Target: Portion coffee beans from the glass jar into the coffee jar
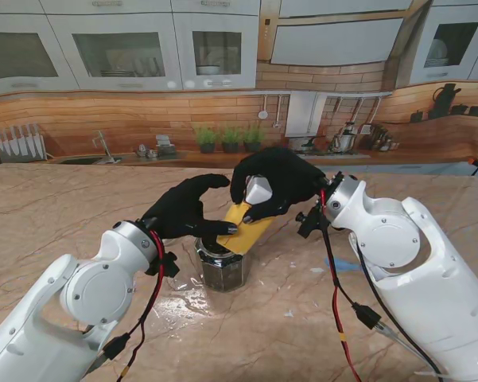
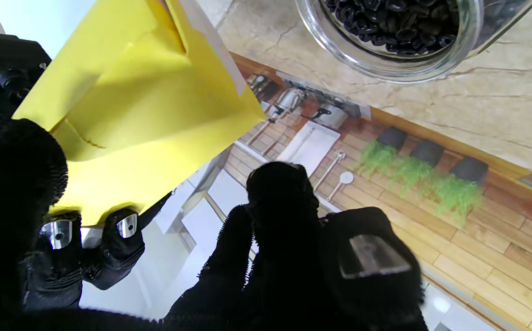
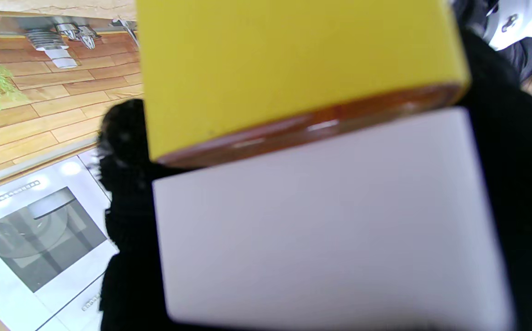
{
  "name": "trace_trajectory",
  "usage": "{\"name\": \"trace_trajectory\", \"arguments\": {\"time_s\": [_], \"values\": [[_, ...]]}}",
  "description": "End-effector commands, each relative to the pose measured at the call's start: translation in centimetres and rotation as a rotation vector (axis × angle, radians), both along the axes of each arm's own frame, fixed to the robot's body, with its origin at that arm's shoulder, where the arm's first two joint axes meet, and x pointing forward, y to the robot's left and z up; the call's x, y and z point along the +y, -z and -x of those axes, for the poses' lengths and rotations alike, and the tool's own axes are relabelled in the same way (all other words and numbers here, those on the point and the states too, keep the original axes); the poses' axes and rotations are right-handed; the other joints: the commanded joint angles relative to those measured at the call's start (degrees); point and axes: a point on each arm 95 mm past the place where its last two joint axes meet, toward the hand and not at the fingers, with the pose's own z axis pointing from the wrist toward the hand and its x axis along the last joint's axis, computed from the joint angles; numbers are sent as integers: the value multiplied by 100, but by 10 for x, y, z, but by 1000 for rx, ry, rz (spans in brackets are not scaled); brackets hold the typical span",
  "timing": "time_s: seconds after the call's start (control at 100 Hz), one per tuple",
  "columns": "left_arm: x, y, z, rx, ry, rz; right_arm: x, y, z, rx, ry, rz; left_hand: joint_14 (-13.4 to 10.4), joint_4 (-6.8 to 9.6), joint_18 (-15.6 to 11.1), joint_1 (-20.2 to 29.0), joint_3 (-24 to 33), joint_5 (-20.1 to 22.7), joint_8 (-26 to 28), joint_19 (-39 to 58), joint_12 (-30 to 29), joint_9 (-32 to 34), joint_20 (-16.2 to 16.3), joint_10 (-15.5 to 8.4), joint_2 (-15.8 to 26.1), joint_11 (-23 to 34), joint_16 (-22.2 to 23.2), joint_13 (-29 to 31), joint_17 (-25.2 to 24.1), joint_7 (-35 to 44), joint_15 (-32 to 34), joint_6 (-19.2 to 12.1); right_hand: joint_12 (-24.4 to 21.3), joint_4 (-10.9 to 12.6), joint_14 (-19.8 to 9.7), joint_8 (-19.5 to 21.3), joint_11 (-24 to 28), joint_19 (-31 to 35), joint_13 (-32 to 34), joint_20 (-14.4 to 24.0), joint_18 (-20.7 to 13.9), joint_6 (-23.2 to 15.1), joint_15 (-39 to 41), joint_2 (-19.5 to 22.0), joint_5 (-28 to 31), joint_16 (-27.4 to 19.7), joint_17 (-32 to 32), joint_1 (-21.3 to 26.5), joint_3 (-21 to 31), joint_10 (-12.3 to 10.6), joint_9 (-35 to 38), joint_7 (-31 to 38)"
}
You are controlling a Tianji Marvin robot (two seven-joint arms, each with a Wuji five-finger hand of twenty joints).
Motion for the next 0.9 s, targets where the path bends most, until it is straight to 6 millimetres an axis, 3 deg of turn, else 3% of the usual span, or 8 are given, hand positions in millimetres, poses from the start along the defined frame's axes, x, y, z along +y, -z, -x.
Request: {"name": "trace_trajectory", "arguments": {"time_s": [0.0,0.28,0.89], "values": [[-3,-7,4,19,19,28,4,-4,5,-20,-11,-14,6,-193,-1328,-210,107,-76,3,1342,3,53,212,152,-362,30,-67,457,9,-28,430,193,245,89,-1008,134,518,383,713,0,-857,-317,1063,158,199,242,114,2070,695,-294,444,406],[-9,-13,17,134,71,119,4,-9,4,-27,-4,-30,-163,-312,-1487,-155,690,-89,-4,1417,42,92,346,198,-884,86,-277,461,34,-62,753,273,258,89,-1012,149,507,389,719,-10,-869,-323,1062,154,206,252,111,2070,707,-302,454,405],[-28,-7,21,145,79,100,17,-16,9,7,-70,-65,-266,-212,-1508,479,1021,51,276,1507,194,612,444,19,-993,373,-409,460,48,500,980,135,281,91,-1035,180,477,390,718,-22,-903,-355,1064,153,221,260,112,2054,718,-332,470,386]]}}
